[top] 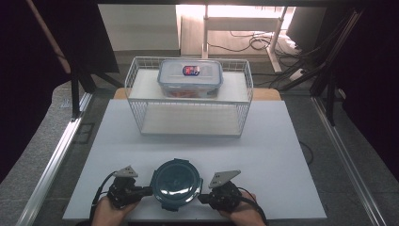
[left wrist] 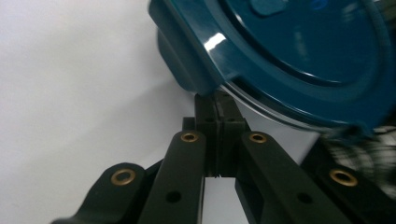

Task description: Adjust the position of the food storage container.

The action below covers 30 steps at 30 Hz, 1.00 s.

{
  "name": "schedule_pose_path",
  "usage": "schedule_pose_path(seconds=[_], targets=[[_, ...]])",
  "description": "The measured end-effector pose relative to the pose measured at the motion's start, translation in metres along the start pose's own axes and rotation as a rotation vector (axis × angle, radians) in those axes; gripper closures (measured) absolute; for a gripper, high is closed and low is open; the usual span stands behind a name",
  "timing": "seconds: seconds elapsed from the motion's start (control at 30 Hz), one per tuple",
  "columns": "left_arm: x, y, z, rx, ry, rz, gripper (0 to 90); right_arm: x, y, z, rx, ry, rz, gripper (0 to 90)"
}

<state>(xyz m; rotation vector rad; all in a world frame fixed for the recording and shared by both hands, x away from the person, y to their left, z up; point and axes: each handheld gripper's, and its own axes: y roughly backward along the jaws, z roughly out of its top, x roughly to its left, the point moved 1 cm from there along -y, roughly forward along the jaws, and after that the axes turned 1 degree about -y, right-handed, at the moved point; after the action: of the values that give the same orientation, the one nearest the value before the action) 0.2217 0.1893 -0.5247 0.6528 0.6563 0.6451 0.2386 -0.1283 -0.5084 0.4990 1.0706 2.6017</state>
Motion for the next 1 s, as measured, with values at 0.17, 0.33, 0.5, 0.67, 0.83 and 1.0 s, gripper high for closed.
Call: schedule_pose_path(seconds=[0.17,0.33,0.5,0.67,0.83,1.0], targets=[[0.002,-0.005,0.002,-0.001,0.009,-0.020,90.0,-0.002,0.002,0.000,-0.003,-0.005,-0.018,88.8],[-0.001,-0.014,0.013,-0.003,-0.014,-0.006,90.0,-0.011,0.007,-0.001,-0.008,-0.015,-0.084,88.9],[-0.001,-0.025,0.023,-0.015,-0.032,-0.018,90.0,-0.022,0.013,-0.003,-0.017,-0.034,-0.131,88.9],[-0.001,-0.034,0.030,-0.028,-0.042,-0.032,90.0,-0.033,0.017,-0.005,-0.028,-0.047,-0.163,88.8],[-0.001,-0.043,0.041,-0.036,-0.049,-0.026,90.0,-0.039,0.021,-0.005,-0.028,-0.052,-0.211,88.9],[-0.004,-0.049,0.045,-0.039,-0.062,-0.034,90.0,-0.048,0.025,-0.006,-0.038,-0.070,-0.240,88.8]])
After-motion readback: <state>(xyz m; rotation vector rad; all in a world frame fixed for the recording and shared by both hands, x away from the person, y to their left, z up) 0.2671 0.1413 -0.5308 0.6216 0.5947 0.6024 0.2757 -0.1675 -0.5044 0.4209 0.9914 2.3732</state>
